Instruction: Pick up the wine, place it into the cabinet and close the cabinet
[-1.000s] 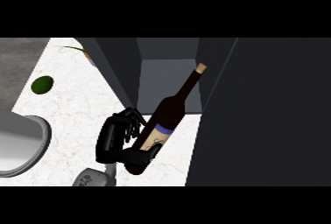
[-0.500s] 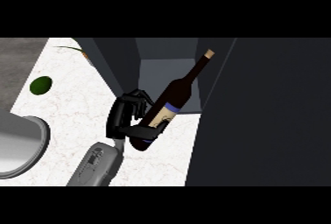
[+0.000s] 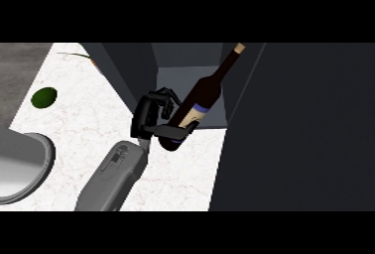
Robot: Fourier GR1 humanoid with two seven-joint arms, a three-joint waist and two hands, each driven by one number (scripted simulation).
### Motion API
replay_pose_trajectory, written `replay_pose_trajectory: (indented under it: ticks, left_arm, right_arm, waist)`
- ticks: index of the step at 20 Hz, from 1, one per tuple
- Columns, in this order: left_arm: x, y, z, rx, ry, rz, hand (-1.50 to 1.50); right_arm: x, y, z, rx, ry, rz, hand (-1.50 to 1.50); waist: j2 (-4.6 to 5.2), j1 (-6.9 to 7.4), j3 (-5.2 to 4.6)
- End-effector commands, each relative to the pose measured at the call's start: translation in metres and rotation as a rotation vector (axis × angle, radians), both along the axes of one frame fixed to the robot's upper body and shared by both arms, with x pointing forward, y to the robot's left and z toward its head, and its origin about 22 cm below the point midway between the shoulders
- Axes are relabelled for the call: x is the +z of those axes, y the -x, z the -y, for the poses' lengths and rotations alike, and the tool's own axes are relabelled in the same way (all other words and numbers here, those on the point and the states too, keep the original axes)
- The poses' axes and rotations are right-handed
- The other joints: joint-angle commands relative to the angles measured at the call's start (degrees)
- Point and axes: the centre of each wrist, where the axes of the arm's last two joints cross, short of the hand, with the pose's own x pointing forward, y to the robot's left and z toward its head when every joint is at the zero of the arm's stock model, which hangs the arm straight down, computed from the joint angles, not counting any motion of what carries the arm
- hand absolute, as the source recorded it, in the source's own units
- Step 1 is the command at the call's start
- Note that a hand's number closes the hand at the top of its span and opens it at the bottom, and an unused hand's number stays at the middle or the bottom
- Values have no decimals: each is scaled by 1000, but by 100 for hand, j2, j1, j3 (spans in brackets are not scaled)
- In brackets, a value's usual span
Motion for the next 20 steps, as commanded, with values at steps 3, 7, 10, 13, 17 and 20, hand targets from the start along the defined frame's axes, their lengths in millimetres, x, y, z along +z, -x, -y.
replay_pose_trajectory:
  ticks: [3,7,10,13,17,20]
  left_arm:
    - [16,-26,18,4,24,-13,150]
    - [15,-33,23,16,27,-32,150]
    - [19,-44,27,39,-10,-35,150]
    - [24,-48,37,27,-67,-45,150]
    - [5,-51,26,115,-161,-96,150]
    - [12,-60,26,131,-124,-112,150]
  right_arm:
    - [37,27,11,79,-110,9,-150]
    - [36,36,10,77,-130,-1,-150]
    - [28,25,6,93,-137,-7,-150]
    - [23,25,6,79,-131,-7,-150]
    - [30,34,6,116,-145,5,-150]
    - [26,30,6,120,-123,18,-150]
  waist:
    - [16,-46,2]
    - [4,-147,0]
    - [34,-116,1]
    - [24,-125,4]
    - [59,-330,-1]
    - [85,-351,0]
